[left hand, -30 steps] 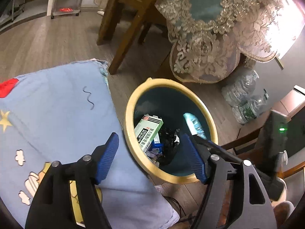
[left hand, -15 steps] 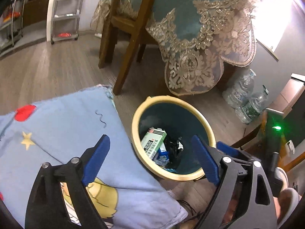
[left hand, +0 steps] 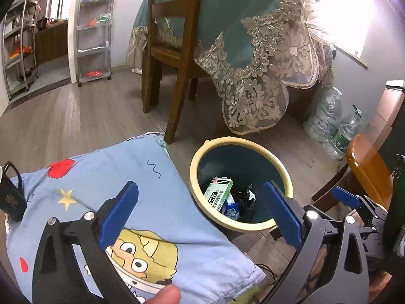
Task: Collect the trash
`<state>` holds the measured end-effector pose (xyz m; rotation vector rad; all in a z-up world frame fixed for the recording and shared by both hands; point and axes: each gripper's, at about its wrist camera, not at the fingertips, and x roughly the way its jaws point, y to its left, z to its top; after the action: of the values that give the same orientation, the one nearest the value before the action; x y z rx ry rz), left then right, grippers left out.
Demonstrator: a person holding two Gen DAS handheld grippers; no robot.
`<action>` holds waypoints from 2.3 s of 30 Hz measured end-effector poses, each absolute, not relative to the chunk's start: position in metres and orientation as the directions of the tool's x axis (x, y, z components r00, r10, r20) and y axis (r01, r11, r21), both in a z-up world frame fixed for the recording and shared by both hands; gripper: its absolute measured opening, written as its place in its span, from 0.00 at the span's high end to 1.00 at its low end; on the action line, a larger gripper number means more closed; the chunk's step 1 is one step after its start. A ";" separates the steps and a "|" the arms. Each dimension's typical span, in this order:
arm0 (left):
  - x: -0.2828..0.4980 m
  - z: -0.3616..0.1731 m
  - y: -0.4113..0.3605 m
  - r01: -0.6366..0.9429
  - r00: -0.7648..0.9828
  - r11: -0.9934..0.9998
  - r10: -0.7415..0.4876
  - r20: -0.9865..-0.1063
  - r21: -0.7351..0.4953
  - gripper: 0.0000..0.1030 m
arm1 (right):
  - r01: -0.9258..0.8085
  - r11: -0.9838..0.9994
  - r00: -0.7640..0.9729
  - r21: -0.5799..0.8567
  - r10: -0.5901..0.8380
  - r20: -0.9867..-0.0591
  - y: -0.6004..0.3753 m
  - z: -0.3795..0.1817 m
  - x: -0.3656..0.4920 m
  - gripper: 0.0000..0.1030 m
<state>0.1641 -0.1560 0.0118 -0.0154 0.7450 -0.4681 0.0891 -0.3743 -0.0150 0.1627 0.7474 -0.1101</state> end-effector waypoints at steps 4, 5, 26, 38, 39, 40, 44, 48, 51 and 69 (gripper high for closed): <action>0.150 0.014 -0.149 0.395 0.654 0.903 -0.408 -0.637 -0.172 0.06 | 0.149 0.984 0.736 0.094 -0.047 -0.675 -0.370 -0.013 0.077 0.06; 0.147 0.014 -0.147 0.389 0.658 0.905 -0.404 -0.635 -0.172 0.06 | 0.141 0.986 0.741 0.093 -0.043 -0.670 -0.369 -0.012 0.075 0.05; 0.120 0.021 -0.156 0.421 0.687 0.900 -0.400 -0.607 -0.116 0.06 | 0.147 0.982 0.769 0.116 -0.039 -0.638 -0.374 -0.011 0.061 0.05; 0.122 0.015 -0.157 0.411 0.674 0.904 -0.389 -0.628 -0.119 0.06 | 0.138 0.983 0.766 0.119 -0.030 -0.642 -0.372 -0.013 0.064 0.05; 0.123 0.015 -0.157 0.411 0.674 0.904 -0.389 -0.628 -0.119 0.06 | 0.137 0.983 0.766 0.119 -0.029 -0.642 -0.372 -0.013 0.065 0.05; 0.122 0.015 -0.157 0.412 0.673 0.903 -0.390 -0.628 -0.120 0.06 | 0.137 0.983 0.766 0.119 -0.029 -0.642 -0.372 -0.013 0.065 0.05; 0.122 0.015 -0.157 0.411 0.673 0.904 -0.389 -0.629 -0.119 0.06 | 0.135 0.983 0.765 0.122 -0.026 -0.644 -0.371 -0.015 0.065 0.05; 0.123 0.015 -0.158 0.412 0.672 0.903 -0.389 -0.630 -0.119 0.06 | 0.135 0.983 0.765 0.121 -0.026 -0.643 -0.371 -0.015 0.066 0.05; 0.122 0.014 -0.158 0.414 0.671 0.902 -0.390 -0.630 -0.118 0.06 | 0.134 0.984 0.764 0.121 -0.025 -0.644 -0.370 -0.015 0.066 0.05; 0.121 0.013 -0.159 0.414 0.672 0.903 -0.389 -0.631 -0.116 0.06 | 0.132 0.984 0.764 0.122 -0.023 -0.645 -0.369 -0.016 0.066 0.05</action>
<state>0.1214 -0.1593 0.0131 0.0377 0.7015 -0.4519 0.0660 -0.3688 -0.0164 0.1637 0.6971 -0.0848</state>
